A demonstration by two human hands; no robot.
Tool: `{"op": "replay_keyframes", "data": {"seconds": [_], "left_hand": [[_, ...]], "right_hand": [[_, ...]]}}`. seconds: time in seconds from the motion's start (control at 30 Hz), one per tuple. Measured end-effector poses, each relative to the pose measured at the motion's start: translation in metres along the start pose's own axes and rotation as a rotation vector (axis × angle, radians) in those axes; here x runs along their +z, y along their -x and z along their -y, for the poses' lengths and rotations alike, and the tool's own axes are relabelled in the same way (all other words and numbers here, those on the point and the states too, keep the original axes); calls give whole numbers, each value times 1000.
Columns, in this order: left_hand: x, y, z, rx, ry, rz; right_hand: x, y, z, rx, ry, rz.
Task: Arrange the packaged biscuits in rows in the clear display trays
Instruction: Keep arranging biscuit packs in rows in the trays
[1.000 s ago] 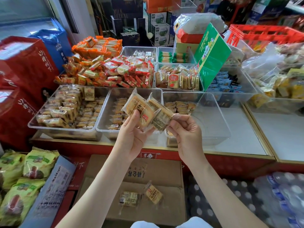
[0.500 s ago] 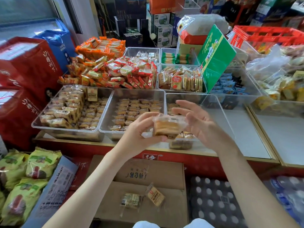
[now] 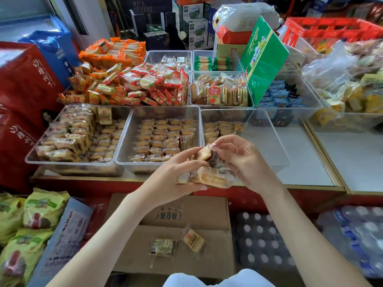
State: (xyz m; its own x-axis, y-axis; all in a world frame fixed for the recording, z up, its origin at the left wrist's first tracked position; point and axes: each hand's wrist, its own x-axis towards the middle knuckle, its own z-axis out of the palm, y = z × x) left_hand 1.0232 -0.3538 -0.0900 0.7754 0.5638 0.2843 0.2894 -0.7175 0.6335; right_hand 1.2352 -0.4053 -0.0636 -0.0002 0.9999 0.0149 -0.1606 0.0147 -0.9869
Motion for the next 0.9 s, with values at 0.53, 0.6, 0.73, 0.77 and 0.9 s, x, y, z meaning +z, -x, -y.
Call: {"op": "replay_keyframes", "data": {"seconds": [0.53, 0.6, 0.73, 0.77, 0.9], "left_hand": [[19, -21, 5, -57, 11, 14], [22, -34, 5, -136, 61, 32], [27, -62, -1, -268, 504, 60], [29, -69, -2, -317, 733, 36], [46, -105, 14, -466, 1238, 61]], "right_hand": [[-27, -10, 9, -219, 632, -62], [-39, -13, 10, -176, 645, -72], [-83, -20, 5, 14, 313, -46], [-99, -23, 0, 84, 135, 20], [-138, -37, -22, 354, -144, 415]]}}
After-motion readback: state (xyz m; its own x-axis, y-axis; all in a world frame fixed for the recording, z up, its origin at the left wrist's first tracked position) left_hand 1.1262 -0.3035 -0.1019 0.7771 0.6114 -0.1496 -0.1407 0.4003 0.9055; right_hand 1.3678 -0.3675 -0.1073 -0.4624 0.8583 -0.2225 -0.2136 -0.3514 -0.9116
